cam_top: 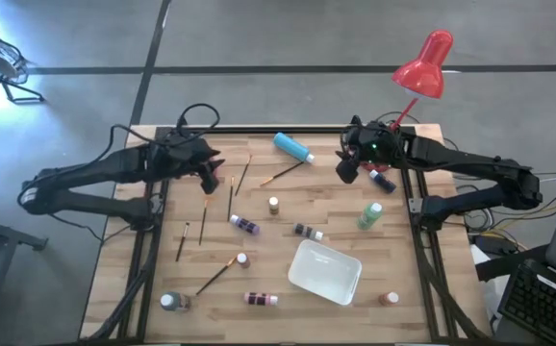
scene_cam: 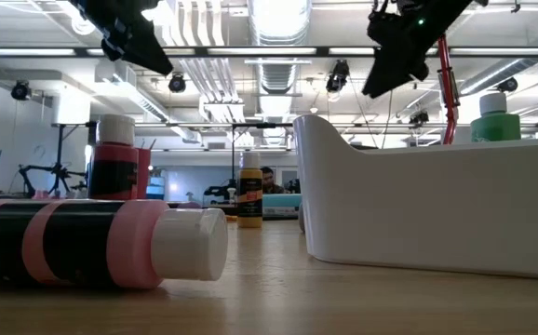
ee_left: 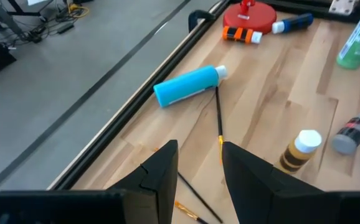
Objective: Pick & Place Paint Supplies
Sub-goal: Put the green paint bottle into the white bin
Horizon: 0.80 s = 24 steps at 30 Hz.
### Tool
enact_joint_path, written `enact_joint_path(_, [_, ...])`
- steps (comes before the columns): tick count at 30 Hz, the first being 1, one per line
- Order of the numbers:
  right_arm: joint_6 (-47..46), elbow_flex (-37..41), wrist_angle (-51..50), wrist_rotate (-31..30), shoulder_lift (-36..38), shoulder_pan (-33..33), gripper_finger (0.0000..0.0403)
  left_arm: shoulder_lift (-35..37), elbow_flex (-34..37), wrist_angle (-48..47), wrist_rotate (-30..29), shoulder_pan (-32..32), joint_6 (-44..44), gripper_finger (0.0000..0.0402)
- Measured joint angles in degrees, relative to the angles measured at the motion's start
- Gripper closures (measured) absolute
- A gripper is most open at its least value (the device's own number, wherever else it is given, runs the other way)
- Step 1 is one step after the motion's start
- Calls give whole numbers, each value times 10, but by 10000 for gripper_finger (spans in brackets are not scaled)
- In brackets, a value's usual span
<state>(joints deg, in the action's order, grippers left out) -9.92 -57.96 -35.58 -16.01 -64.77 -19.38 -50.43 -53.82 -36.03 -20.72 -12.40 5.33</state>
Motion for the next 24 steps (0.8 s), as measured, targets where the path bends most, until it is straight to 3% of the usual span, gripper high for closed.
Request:
enact_joint_path(8, [-83, -72, -235, -1, 3, 30, 204, -12, 0, 0, -3, 0, -17, 271])
enact_joint_path(24, [-301, -105, -381, -24, 14, 197, 185, -35, 7, 36, -47, 0, -49, 271])
